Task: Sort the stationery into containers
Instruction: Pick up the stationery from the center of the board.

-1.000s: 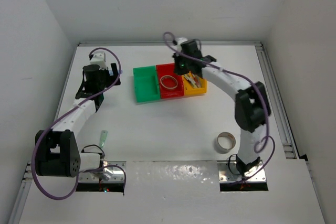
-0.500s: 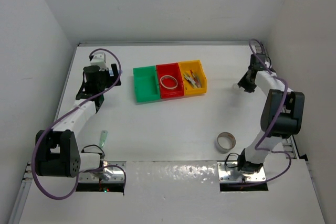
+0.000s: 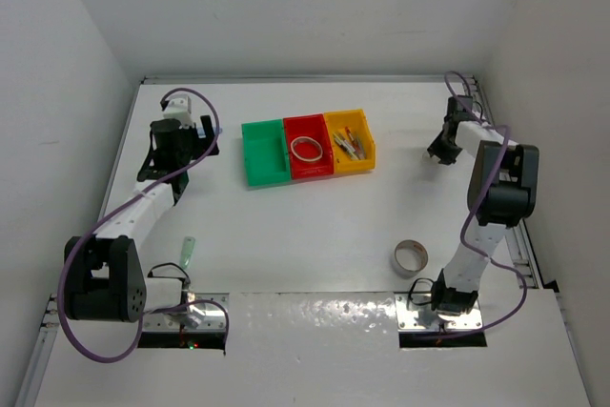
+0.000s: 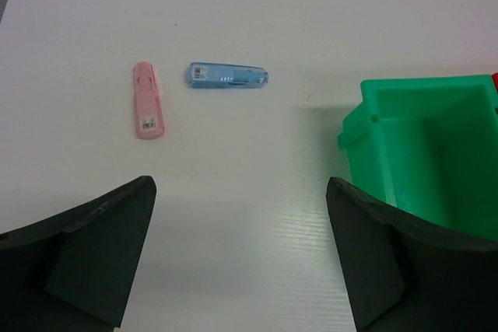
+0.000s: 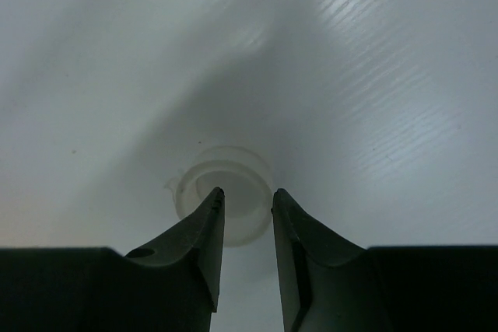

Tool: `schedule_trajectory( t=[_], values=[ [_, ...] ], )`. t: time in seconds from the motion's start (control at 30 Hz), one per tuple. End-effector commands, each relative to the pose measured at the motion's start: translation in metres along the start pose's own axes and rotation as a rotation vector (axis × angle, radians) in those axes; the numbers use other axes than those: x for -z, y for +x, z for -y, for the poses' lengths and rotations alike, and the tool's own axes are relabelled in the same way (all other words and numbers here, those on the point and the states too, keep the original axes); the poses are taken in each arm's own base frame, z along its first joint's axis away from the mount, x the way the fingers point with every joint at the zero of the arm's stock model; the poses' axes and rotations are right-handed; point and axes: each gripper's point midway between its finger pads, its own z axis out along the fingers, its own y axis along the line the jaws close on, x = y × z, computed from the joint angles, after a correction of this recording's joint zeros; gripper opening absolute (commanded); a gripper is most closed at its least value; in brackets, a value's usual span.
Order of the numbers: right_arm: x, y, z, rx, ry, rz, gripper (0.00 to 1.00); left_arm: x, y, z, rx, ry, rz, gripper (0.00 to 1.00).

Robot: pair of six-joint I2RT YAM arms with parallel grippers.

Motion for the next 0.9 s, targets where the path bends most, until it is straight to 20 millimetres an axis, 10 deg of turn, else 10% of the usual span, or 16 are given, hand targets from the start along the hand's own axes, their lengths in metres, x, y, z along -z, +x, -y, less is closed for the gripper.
schedule_trajectory(
  t=[0.0,0.33,0.53,0.7,0.87],
  values=[
    [-0.008,-0.007,-0.005,-0.054,-0.014,0.003,0.30,0.004,-0.024,-0.003,0.015,-0.008,0.079,0.89],
    [-0.001,0.000,0.006,0.011,0.029,0.029,0.00,0.004,-0.020,-0.003,0.021,-0.007,0.071,0.89],
    [0.037,-0.015,-0.015,0.124,0.036,0.173,0.00,0.005,-0.021,-0.002,0.021,0.000,0.077,0.89],
    [0.106,-0.027,-0.081,0.274,-0.056,0.423,0.00,0.005,-0.020,-0.001,0.028,0.005,0.076,0.89],
    [0.183,0.005,-0.206,0.601,-0.392,0.597,0.00,0.004,-0.017,0.001,0.035,0.016,0.077,0.89]
  ],
)
